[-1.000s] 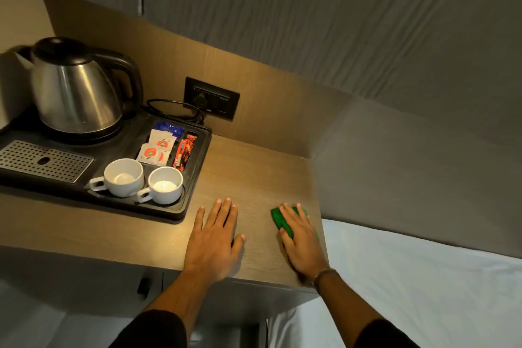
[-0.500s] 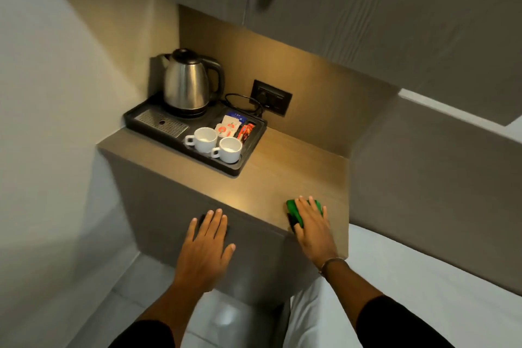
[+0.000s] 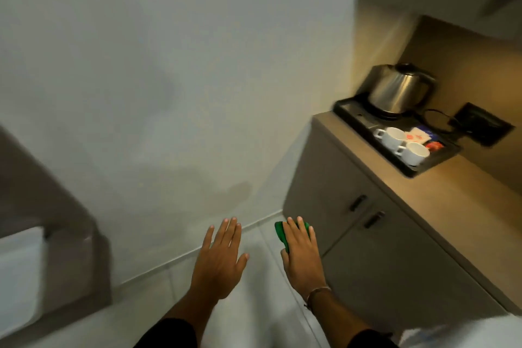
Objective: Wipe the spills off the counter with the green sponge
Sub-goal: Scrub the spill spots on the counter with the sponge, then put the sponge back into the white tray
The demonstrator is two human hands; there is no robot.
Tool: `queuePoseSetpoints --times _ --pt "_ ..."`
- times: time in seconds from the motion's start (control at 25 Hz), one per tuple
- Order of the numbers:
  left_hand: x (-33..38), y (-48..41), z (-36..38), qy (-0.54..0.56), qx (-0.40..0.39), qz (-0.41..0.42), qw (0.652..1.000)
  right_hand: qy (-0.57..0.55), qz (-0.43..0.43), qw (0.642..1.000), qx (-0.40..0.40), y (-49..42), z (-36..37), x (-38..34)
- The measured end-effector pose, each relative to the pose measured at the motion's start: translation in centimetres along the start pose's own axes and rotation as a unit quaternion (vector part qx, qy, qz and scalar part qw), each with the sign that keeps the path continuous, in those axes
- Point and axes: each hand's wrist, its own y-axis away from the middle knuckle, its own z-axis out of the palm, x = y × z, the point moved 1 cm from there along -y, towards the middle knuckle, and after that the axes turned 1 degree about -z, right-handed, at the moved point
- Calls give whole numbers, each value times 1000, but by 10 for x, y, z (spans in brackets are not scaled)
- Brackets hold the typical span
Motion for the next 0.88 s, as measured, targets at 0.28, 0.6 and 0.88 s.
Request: queuePoseSetpoints --times 0.28,0.6,0.88 --pt "-186 144 -4 -17 7 -180 984 -56 -148 984 -86 -6 87 -219" --pt "-376 267 -15 -9 19 -300 954 -70 -256 953 -144 0 184 -451" --pt "-509 285 -6 1 35 -323 946 -49 -272 951 -141 -33 260 -572"
